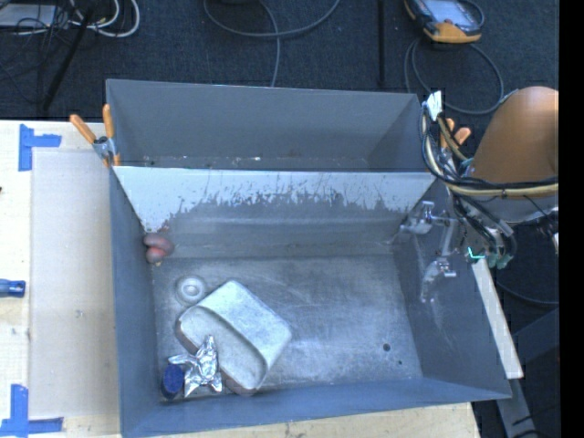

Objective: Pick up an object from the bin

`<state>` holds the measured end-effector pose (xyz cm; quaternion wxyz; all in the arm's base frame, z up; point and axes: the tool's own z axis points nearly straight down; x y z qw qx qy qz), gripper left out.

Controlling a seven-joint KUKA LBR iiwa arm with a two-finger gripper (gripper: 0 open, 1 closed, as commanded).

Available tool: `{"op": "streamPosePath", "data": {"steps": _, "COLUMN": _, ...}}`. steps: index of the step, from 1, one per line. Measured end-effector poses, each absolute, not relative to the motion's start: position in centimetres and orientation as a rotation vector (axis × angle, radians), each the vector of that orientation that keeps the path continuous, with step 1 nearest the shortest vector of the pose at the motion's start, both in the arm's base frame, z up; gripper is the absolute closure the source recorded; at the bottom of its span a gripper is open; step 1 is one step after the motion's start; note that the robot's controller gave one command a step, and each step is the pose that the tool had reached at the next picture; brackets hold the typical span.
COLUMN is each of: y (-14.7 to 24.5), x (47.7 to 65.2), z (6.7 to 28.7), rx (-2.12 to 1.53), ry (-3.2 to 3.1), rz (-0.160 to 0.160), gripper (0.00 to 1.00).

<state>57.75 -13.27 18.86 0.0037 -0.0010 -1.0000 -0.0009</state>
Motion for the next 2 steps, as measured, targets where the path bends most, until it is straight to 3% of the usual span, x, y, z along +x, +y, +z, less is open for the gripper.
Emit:
{"op": "streamPosePath", "data": {"steps": 1, "y": -4.5, "x": 57.6, "z": 12.7, "rx": 0.235, "ry": -3.128, "rz": -0.007, "gripper": 0.0}}
{"op": "streamPosePath", "data": {"steps": 2, "y": -1.6, "x": 46.9, "z": 26.2, "rx": 0.282, "ry": -3.133, "rz": 0.0, "gripper": 0.0}}
